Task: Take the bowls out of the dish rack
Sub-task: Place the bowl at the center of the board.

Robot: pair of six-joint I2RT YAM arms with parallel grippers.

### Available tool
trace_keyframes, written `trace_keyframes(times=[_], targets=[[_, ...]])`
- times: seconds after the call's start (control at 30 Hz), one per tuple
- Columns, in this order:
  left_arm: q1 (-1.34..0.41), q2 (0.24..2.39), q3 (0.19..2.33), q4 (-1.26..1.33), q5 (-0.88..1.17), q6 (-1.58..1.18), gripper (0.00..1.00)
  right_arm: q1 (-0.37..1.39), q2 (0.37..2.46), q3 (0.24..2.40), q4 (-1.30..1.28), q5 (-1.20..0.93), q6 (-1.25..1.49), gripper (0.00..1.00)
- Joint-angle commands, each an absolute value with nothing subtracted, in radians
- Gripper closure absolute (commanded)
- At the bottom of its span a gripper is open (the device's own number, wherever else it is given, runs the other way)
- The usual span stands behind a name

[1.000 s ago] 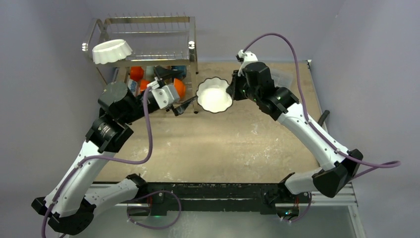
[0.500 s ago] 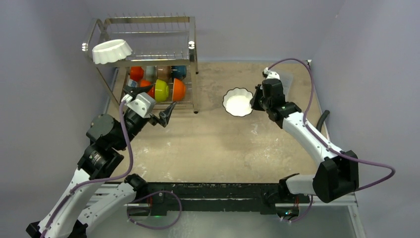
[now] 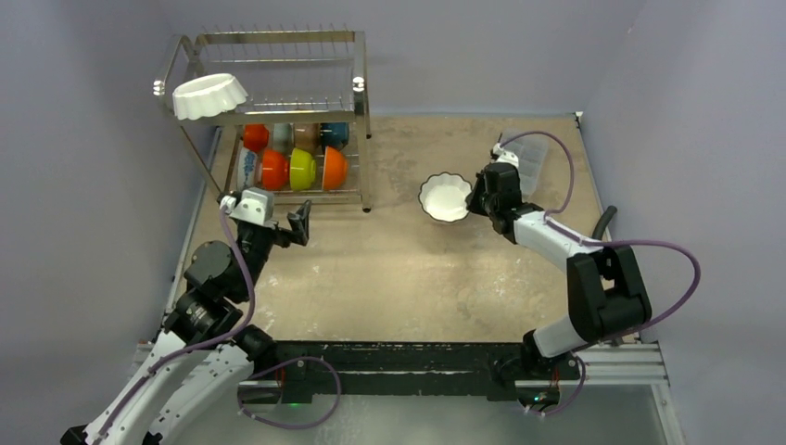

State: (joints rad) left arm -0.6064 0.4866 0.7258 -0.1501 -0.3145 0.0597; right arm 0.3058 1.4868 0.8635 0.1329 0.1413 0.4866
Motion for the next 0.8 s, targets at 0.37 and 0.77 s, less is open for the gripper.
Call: trace_keyframes(times=[0.37,0.77], targets=[[-0.428,0.374,0.611,-0.021,-0.485,-0.138,0.09,0.264,1.694,0.922,0.401,0.181,0.578,1.00],[-0.378,0.338,0.597,-0.021,-0.503,-0.172,0.09,0.264,1.756,0.950,0.419,0.175,0.575,0.79]])
